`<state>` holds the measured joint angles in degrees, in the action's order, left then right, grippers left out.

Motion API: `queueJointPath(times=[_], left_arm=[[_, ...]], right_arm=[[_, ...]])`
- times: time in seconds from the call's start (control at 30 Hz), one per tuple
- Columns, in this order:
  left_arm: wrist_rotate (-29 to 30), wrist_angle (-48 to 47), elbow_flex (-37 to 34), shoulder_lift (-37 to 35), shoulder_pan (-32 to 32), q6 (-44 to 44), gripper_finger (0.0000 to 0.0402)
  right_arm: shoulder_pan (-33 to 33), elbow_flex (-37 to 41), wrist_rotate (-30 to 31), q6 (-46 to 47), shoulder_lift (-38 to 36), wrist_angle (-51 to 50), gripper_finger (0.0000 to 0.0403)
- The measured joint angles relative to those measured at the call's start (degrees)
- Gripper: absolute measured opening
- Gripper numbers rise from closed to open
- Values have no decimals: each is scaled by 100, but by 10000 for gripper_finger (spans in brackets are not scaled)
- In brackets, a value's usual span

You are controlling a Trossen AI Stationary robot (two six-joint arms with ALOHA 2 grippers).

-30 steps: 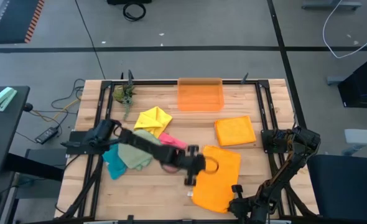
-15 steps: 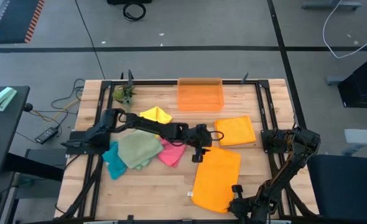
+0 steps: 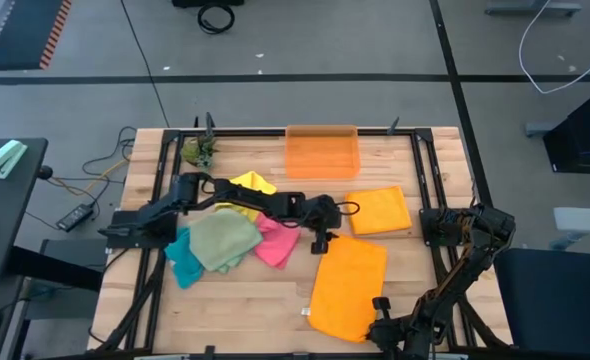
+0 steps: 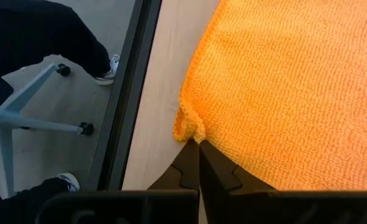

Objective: Fold microfiber towels
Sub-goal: Fold the left orange microfiber cloth

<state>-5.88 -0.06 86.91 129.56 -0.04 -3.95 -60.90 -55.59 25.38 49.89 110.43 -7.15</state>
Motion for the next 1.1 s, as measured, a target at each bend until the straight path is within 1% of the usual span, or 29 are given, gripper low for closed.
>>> queueJointPath(times=[0.27, 0.43, 0.57, 0.87, 1.1], left_arm=[[-14, 17, -4, 46, -23, 32, 139], [-125, 12, -4, 46, -17, 24, 119], [-182, 20, -4, 46, -21, -86, 91], [-184, 27, -4, 19, -19, -168, 10], [-182, 38, 107, -59, -28, -203, 15]], right_arm=[[0, 0, 1, 31, 0, -1, 5], [0, 0, 3, 9, -1, -1, 5], [2, 0, 3, -17, -2, -3, 5], [2, 0, 3, -39, -1, -5, 5], [2, 0, 1, -42, -2, -5, 5]])
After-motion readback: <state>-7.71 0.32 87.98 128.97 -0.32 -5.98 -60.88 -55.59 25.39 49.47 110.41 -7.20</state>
